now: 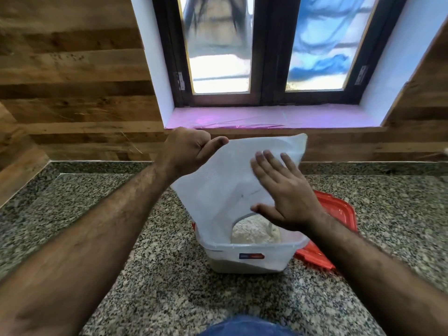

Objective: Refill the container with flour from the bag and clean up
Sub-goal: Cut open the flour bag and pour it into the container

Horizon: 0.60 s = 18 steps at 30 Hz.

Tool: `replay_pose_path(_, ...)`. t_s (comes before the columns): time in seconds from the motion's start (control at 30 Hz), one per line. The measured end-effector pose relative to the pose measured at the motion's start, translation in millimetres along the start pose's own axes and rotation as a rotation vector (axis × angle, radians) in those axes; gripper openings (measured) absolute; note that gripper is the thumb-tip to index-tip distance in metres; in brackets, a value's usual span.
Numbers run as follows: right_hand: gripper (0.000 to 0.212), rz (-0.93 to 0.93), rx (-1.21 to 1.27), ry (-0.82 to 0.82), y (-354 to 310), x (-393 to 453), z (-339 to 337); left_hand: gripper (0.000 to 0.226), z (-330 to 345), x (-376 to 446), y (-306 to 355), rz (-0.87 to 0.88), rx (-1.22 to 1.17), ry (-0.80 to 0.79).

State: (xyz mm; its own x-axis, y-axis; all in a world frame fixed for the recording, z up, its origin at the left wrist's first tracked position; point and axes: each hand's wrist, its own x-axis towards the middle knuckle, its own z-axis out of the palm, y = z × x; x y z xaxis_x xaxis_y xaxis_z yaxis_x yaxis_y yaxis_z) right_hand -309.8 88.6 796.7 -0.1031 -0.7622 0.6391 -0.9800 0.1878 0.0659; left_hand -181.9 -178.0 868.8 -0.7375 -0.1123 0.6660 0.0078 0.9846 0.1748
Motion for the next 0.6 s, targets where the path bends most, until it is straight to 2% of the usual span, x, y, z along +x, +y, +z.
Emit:
replay_pose_path(0.13, 0.106, -0.086, -0.052, 0.152, -7.0, -13.9, 9.7, 0.072, -2.7, 2.6, -1.6, -0.050, -0.018, -0.003)
replay_pose_path(0.27, 0.086, -0.201, 0.048, 0.109, -10.2, -14.0, 15.4, 0.070, -1.8, 3.3, 0.8, -0.049, -0.023, -0.013)
replay_pose_path(0.37, 0.093, -0.146, 0.018, 0.229, -13.5, -14.7, 11.2, 0.075, -1.1, 2.3, 2.3, -0.052, -0.032, -0.017)
replay_pose_path(0.43, 0.095, -0.138, 0.023, 0.202, -14.1, -13.9, 10.4, 0.078, -0.9, 1.2, 2.1, -0.067, -0.048, -0.016)
replay_pose_path(0.53, 0.066, -0.224, 0.091, 0.105, -8.7, -16.9, 19.2, 0.077, -3.2, 2.5, 5.2, -0.091, -0.063, 0.001)
replay_pose_path(0.6, 0.063, -0.236, 0.122, 0.202, -7.6, -20.0, 20.1, 0.074, -5.7, 3.9, 7.6, -0.087, -0.069, 0.004)
